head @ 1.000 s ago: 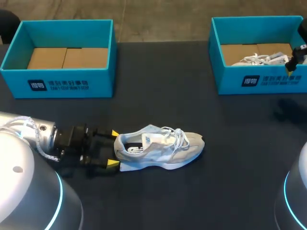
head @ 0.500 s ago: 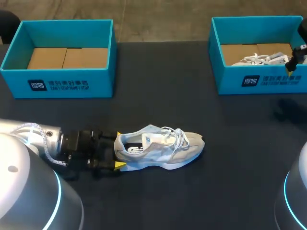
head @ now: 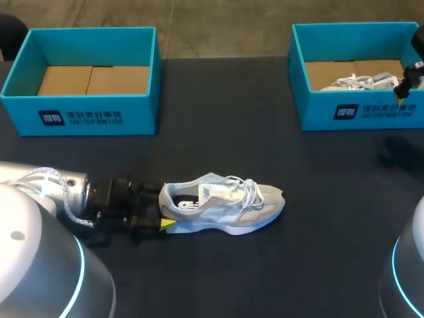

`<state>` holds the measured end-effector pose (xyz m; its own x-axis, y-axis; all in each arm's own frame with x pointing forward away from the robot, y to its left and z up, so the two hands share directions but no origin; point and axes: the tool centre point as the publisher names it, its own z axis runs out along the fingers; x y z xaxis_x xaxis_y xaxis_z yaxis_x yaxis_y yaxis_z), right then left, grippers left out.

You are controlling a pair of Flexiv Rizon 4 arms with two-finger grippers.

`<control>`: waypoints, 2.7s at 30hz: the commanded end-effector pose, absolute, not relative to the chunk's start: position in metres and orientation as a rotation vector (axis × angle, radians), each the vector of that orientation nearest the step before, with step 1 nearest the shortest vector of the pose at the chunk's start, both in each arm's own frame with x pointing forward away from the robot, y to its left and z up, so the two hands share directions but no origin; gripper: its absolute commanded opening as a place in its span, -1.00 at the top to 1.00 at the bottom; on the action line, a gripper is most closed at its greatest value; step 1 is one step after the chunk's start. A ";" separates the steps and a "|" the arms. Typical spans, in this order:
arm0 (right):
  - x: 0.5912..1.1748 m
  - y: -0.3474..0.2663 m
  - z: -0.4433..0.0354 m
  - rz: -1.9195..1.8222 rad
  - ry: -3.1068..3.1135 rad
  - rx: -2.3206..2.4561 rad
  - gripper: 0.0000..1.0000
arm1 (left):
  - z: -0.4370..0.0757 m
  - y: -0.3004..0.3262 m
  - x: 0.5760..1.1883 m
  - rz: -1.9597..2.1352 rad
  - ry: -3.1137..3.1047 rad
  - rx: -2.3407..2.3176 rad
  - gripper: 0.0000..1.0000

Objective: Take the shoe out of the shoebox, open the shoe tongue, remove and reinsert the insole, then place the shoe into the shoebox

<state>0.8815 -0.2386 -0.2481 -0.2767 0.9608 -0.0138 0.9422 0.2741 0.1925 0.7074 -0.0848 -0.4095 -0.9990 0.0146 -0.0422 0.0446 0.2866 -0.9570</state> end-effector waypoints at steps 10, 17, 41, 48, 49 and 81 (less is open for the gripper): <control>0.882 -0.239 -0.248 0.221 2.405 1.806 -1.00 | -0.409 -0.080 0.714 -1.844 2.539 0.078 1.00; 0.882 -0.239 -0.248 0.221 2.405 1.806 -1.00 | -0.411 -0.074 0.716 -1.831 2.550 0.074 1.00; 0.884 -0.218 -0.262 0.160 2.270 1.991 -1.00 | -0.411 -0.074 0.716 -1.831 2.550 0.074 1.00; 0.872 -0.185 -0.266 0.269 2.196 2.107 -1.00 | -0.411 -0.074 0.716 -1.831 2.550 0.074 1.00; 0.870 -0.181 -0.267 0.346 2.213 2.128 -1.00 | -0.411 -0.074 0.716 -1.831 2.550 0.074 1.00; 0.810 -0.076 -0.286 0.243 2.299 2.153 -1.00 | -0.411 -0.074 0.716 -1.831 2.550 0.074 1.00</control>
